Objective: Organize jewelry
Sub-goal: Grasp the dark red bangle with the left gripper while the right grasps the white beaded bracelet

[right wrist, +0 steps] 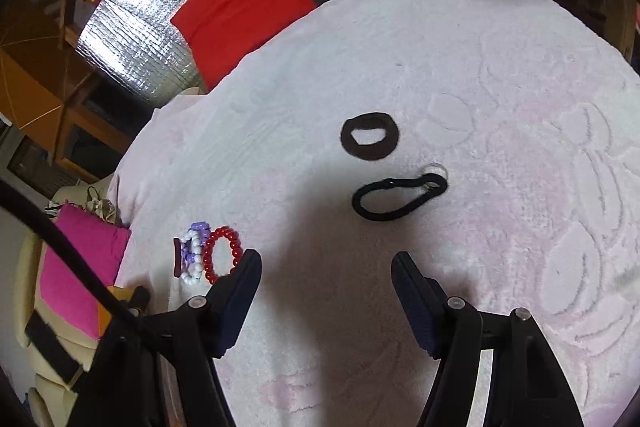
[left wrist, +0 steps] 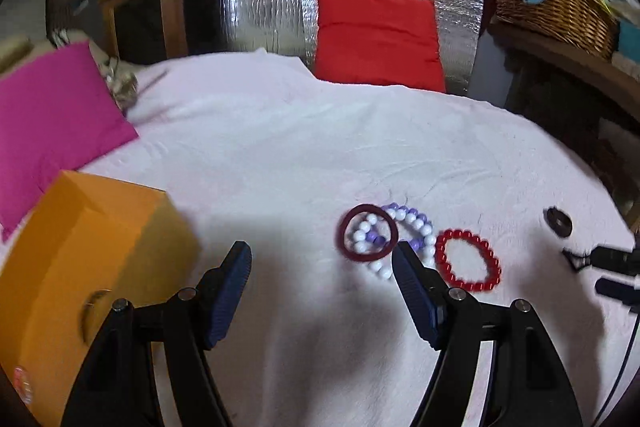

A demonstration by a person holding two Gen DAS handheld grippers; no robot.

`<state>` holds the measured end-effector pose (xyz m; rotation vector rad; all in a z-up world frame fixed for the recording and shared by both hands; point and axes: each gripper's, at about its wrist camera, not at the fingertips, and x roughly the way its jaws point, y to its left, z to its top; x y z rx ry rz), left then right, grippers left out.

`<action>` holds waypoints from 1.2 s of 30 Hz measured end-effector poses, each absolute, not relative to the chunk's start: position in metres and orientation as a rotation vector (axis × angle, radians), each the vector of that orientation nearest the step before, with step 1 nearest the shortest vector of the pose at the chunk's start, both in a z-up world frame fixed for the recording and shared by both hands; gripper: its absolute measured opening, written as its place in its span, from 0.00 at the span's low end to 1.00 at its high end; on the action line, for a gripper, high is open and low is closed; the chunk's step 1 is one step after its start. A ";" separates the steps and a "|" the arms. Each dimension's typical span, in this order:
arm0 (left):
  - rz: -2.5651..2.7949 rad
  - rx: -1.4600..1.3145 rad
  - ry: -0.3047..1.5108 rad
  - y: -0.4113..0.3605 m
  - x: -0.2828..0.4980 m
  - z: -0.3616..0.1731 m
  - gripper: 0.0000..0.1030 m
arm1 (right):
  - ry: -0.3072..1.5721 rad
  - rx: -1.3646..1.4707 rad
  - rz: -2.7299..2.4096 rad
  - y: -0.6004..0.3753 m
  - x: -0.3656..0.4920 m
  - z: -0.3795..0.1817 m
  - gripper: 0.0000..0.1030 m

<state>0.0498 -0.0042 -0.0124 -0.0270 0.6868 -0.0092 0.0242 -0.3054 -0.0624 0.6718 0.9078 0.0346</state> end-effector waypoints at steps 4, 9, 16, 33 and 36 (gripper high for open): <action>-0.010 -0.009 0.708 -0.015 0.065 -0.024 0.71 | 0.907 0.661 0.031 -0.300 0.033 -0.063 0.69; -0.049 -0.013 0.745 -0.026 0.075 -0.032 0.71 | 0.919 0.627 0.045 -0.287 0.039 -0.067 0.68; -0.084 -0.041 0.795 -0.018 0.082 -0.038 0.25 | 0.892 0.575 0.086 -0.266 0.046 -0.063 0.60; -0.128 -0.117 0.815 0.020 0.067 -0.032 0.04 | 0.789 0.310 0.355 -0.169 0.063 -0.049 0.34; -0.107 -0.144 0.837 0.030 0.068 -0.034 0.04 | 0.794 0.302 0.369 -0.160 0.073 -0.053 0.34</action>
